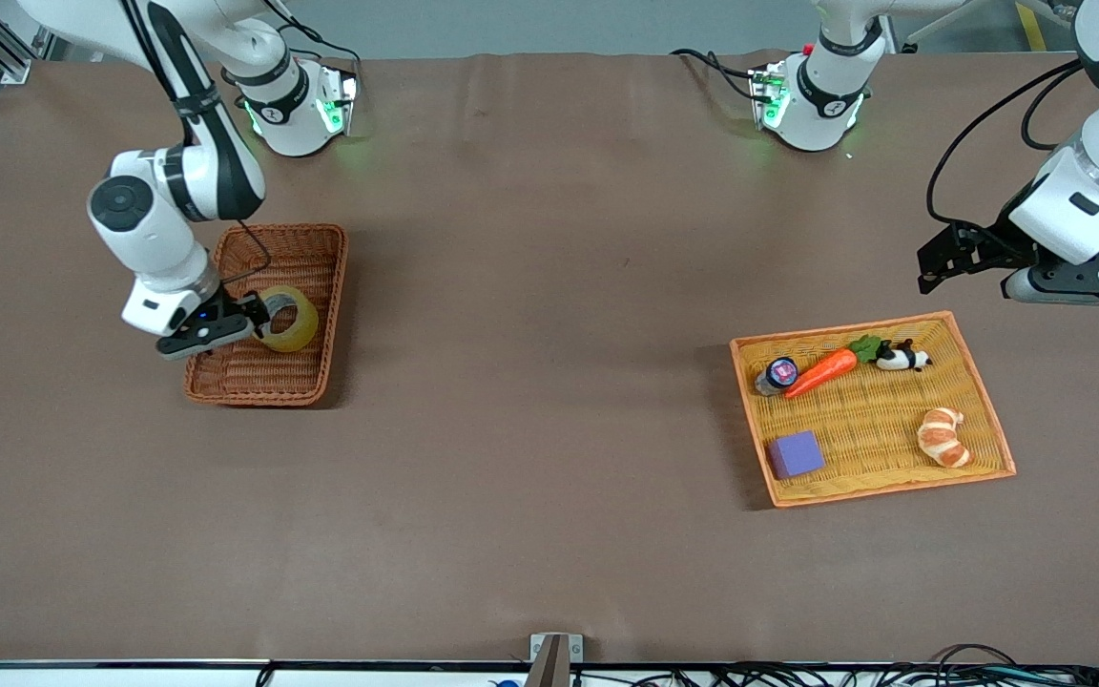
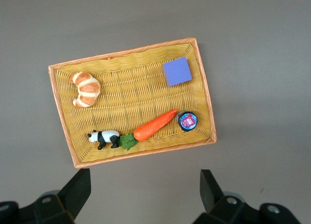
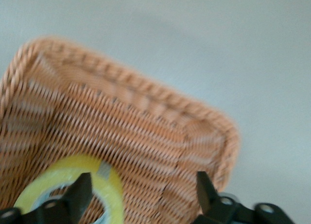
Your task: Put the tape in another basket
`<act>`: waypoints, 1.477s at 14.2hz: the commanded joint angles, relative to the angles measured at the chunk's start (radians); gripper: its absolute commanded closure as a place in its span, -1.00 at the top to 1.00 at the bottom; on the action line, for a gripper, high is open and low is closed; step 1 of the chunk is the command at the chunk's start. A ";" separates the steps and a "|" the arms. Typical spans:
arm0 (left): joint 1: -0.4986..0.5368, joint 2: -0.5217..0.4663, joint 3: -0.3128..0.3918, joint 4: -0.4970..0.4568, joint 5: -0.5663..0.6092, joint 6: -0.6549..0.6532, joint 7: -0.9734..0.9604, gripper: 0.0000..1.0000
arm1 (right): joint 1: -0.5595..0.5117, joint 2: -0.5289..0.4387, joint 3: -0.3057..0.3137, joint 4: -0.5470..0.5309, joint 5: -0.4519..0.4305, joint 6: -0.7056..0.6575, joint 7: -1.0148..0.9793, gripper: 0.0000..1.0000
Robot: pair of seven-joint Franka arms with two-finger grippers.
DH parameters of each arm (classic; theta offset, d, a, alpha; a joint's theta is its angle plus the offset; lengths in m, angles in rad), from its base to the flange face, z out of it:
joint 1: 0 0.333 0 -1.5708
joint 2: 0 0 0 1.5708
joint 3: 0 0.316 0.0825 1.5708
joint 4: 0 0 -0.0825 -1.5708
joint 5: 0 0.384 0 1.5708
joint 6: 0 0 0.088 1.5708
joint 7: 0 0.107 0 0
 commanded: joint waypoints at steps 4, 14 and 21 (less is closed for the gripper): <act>-0.001 -0.002 0.002 0.006 -0.014 0.000 0.000 0.98 | -0.213 -0.049 0.160 0.129 -0.010 -0.041 0.005 1.00; -0.004 0.005 -0.001 0.011 -0.007 0.000 -0.003 0.99 | -0.310 -0.093 0.209 0.777 0.149 -1.038 0.164 1.00; -0.003 0.015 -0.001 0.026 -0.007 0.000 -0.002 0.99 | -0.269 -0.110 0.187 0.891 0.169 -1.184 0.246 1.00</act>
